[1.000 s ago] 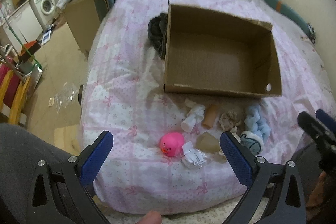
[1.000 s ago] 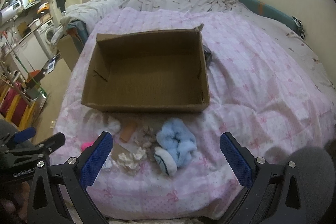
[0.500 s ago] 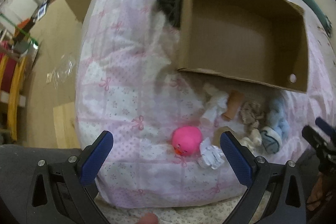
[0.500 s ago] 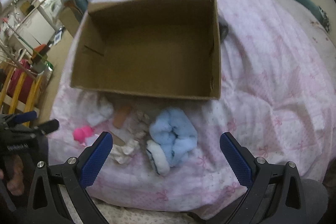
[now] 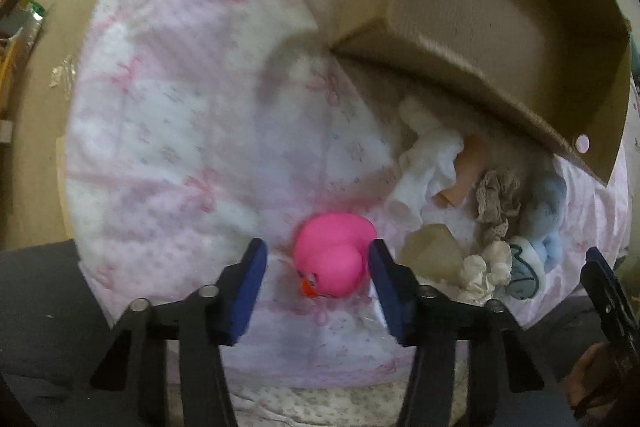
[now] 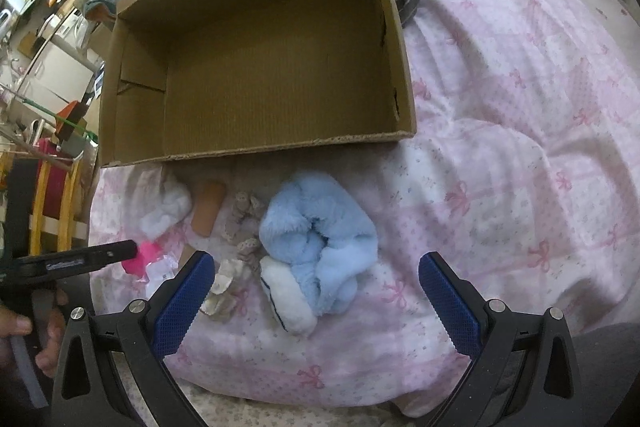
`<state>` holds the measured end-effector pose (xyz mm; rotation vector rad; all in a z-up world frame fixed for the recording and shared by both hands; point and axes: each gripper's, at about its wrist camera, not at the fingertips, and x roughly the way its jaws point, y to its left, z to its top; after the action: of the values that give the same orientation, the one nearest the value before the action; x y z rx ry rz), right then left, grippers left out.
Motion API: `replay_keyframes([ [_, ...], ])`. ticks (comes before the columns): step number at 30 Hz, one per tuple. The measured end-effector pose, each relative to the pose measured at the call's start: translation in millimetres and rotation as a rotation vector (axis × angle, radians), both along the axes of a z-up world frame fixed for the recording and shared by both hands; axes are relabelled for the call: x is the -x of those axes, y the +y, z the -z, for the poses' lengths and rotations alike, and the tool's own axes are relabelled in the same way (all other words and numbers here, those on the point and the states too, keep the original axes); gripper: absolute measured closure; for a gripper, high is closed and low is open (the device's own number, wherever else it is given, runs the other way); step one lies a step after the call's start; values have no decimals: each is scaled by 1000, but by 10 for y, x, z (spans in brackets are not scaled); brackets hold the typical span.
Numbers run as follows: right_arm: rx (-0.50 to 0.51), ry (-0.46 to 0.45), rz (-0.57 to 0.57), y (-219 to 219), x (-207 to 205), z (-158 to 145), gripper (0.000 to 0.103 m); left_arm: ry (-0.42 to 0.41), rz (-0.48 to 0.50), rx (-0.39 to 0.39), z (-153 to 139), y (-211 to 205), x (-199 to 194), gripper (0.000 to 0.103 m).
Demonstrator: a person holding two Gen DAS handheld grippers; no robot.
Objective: Organize soft objects
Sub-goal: 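Grasp the pink rubber duck with the left tool while the right tool grasps the blue scrunchie, then carry the duck and blue scrunchie into the box and open both tools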
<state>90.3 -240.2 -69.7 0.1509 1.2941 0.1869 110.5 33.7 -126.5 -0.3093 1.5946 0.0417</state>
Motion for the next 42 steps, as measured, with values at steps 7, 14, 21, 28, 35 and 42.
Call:
replay_keyframes([
  [7,-20,-4,21,-43,-7,9,0,-65,4,-9,-112,-14,15,78],
  [14,-67,3,89,-247,-53,-4,0,-209,0,-82,-528,-1,148,78],
  [21,-67,93,140,-317,-152,204,0,-247,35,-113,-541,-140,229,78],
  [28,9,117,64,-1,-247,447,3,-274,57,-119,-587,-139,255,78],
  [35,-14,156,53,53,-232,586,73,-277,41,-106,-588,-130,237,78],
  [42,-73,57,52,-69,-51,197,80,-294,25,-117,-625,-91,267,78],
])
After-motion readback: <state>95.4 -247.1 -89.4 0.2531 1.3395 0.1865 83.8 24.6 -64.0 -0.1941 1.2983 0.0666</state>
